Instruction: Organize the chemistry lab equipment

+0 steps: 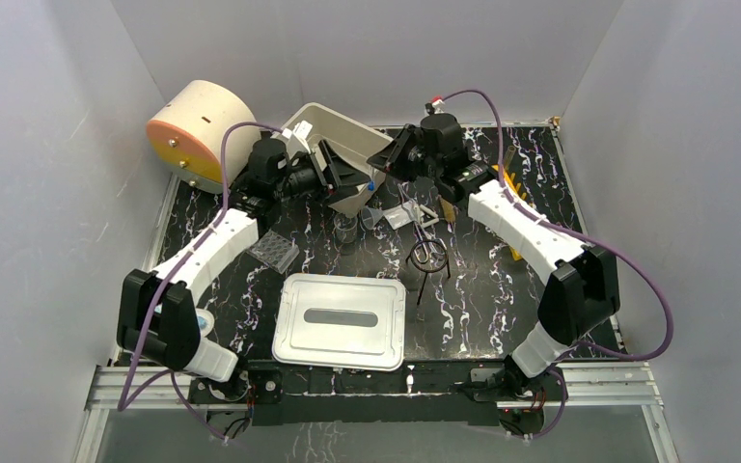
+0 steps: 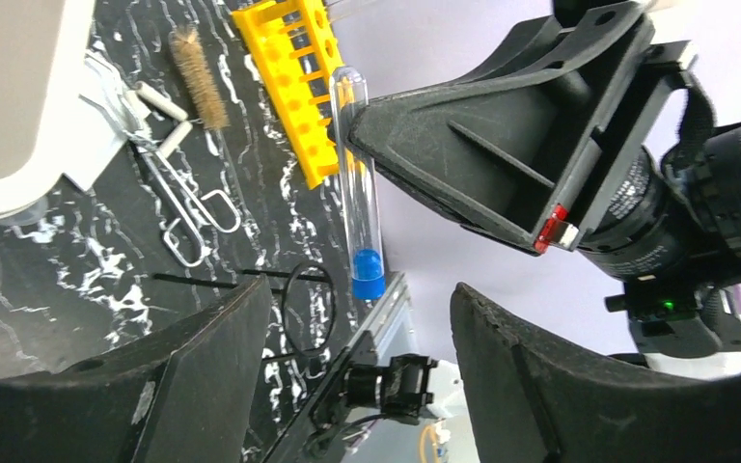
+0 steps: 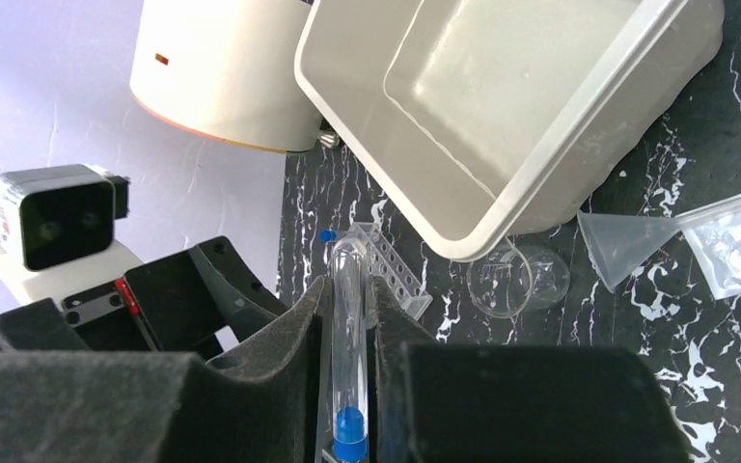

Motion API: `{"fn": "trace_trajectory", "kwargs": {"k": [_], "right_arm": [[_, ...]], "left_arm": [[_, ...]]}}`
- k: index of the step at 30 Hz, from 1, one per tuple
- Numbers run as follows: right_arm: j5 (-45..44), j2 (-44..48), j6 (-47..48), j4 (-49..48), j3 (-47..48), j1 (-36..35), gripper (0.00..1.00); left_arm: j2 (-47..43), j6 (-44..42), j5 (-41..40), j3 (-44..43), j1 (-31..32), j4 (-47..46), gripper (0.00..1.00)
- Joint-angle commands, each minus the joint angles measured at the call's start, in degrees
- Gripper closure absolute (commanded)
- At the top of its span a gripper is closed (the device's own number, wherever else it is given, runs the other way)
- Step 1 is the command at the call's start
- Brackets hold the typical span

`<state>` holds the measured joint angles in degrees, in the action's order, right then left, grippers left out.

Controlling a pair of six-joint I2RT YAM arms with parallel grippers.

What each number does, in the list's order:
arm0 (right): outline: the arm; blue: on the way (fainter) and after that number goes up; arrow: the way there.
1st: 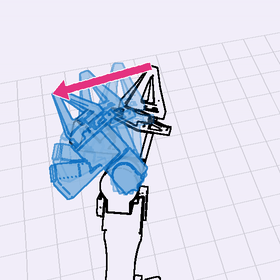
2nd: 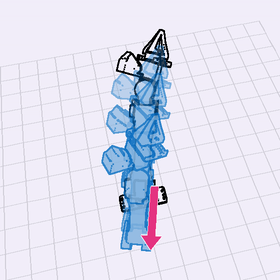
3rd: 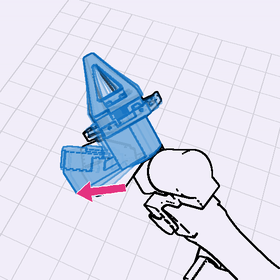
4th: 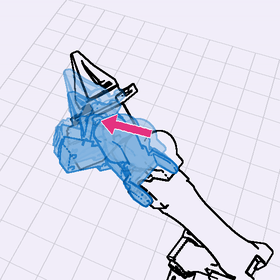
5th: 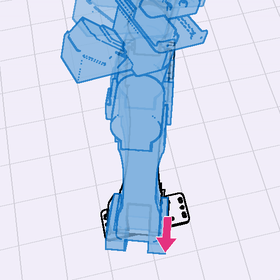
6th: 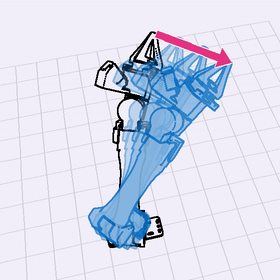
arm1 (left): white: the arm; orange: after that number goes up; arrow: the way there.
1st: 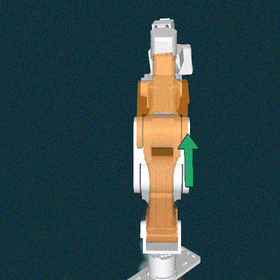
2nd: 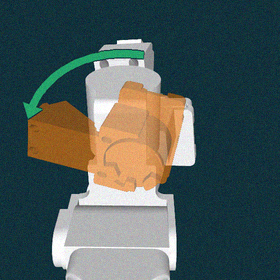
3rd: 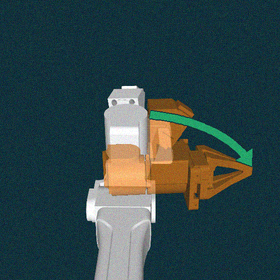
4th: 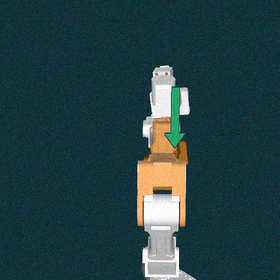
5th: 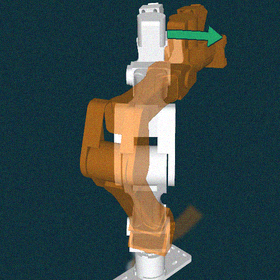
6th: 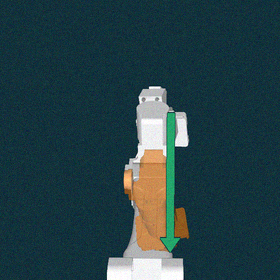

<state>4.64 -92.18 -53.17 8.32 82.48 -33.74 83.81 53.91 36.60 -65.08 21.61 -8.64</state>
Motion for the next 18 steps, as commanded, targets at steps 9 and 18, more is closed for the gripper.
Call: {"fn": "trace_trajectory", "kwargs": {"k": [9,18], "right_arm": [[4.32,2.80,-8.28,-1.17,-0.26,1.31,0.77],[5.63,2.57,-9.90,-1.97,-1.41,1.40,0.77]], "left_arm": [[2.97,14.07,4.40,2.36,1.47,-16.06,0.56],[4.49,13.93,5.00,1.66,1.94,-14.83,0.77]]}}
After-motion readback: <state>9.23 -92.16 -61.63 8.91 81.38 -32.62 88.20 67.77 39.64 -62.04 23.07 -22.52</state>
